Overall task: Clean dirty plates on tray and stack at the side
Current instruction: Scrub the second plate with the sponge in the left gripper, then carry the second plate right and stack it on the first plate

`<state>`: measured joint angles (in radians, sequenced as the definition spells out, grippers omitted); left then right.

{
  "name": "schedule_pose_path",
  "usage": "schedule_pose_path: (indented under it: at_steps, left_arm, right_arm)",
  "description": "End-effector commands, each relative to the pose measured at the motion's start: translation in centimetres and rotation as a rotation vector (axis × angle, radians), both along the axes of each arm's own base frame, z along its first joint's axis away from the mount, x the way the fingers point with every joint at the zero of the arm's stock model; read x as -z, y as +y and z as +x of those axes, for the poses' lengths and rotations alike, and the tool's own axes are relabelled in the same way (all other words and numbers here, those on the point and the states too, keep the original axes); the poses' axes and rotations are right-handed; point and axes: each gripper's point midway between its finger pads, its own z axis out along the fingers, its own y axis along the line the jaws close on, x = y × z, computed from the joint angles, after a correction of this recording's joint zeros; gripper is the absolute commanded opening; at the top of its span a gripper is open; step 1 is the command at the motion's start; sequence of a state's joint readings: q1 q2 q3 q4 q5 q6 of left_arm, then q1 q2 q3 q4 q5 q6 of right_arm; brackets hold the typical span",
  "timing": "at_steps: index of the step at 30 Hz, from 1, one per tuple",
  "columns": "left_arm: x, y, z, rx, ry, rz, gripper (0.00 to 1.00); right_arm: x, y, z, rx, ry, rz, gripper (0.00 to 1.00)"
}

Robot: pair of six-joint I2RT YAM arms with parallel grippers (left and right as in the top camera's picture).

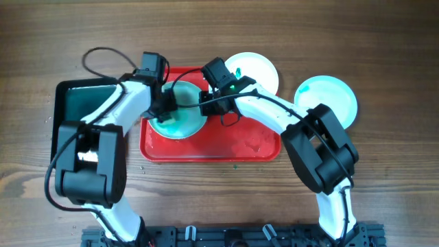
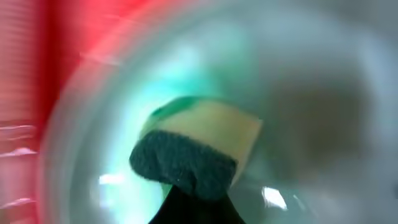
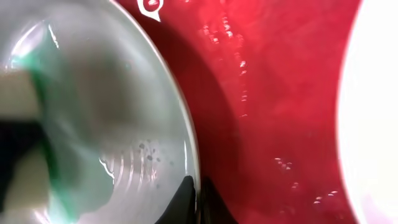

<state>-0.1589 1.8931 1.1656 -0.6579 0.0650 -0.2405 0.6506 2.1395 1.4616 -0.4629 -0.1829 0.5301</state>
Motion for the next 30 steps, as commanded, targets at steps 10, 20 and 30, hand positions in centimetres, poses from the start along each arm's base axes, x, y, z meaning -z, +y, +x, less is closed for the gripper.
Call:
schedule_pose_path:
  at_steps: [10, 20, 30]
  left_arm:
    - [0.2, 5.9, 3.7, -0.390, -0.209, 0.309, 0.04]
    - [-18.2, 0.2, 7.3, -0.199, -0.199, -0.041, 0.04]
    - [-17.4, 3.3, 6.8, -0.216, -0.152, 0.019, 0.04]
  right_arm:
    - [0.4, 0.4, 0.0, -0.037, -0.004, 0.003, 0.04]
    - [1.4, 0.9, -0.2, -0.047, 0.012, 0.014, 0.29]
    - [-7.5, -4.3, -1.1, -0.036, -0.106, -0.167, 0.04]
